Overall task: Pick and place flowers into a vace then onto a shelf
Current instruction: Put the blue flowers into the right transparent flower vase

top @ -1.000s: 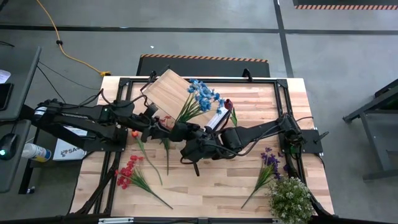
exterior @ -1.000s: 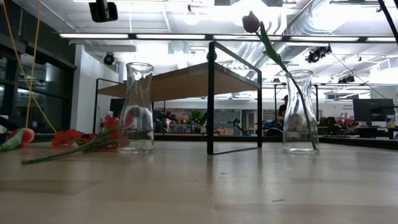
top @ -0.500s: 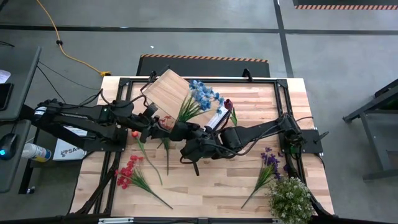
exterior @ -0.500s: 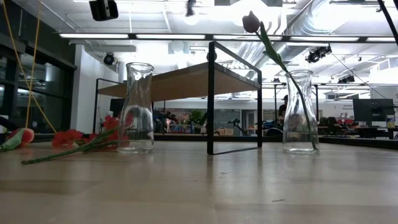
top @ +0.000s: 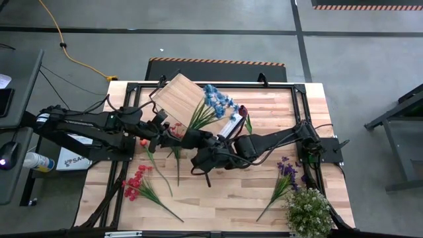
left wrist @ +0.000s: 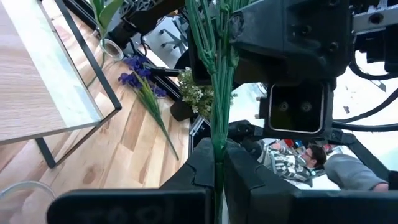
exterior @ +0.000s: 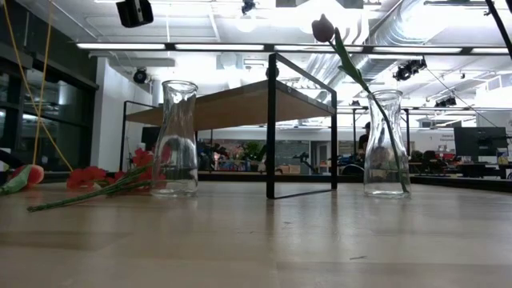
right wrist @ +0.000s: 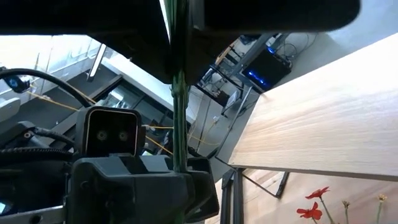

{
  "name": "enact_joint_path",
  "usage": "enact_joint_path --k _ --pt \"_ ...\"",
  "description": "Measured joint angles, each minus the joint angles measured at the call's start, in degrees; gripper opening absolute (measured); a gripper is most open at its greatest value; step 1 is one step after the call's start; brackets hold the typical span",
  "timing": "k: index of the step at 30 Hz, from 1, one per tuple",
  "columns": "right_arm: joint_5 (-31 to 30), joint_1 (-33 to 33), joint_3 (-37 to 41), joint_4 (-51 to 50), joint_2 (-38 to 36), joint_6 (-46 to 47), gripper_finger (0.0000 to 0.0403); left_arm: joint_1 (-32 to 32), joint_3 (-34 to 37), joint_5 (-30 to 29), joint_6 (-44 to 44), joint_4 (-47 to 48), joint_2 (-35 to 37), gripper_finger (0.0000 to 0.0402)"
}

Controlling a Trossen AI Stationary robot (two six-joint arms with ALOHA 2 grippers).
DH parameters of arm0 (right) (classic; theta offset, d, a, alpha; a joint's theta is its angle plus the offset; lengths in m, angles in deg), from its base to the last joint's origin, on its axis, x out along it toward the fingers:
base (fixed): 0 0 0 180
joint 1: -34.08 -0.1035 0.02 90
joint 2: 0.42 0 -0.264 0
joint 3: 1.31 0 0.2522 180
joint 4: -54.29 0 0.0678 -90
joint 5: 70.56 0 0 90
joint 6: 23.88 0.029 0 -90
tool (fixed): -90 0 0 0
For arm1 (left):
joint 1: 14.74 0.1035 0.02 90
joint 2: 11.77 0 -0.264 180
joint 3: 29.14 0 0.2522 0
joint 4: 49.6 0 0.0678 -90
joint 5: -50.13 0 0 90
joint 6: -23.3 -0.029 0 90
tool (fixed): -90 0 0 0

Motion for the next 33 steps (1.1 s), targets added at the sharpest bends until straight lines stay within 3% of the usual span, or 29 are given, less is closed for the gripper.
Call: enact_joint_path --k 10,23,33 --pt "-0.47 -0.71 -0.01 0.07 0.0 5.18 0.0075 -0.02 0.0 -2.58 -1.63 0.48 0.0 0.0045" --pt "-5.49 -3.02 -0.1 -0.92 0.0 11.97 0.0132 0.04 0.07 -9.28 -4.59 0.37 -0.07 0.0045" --pt "-9.2 -6.41 -0.1 -4.02 0.0 15.96 0.0142 0.04 0.07 -15.64 -7.52 -1.0 0.0 0.0045"
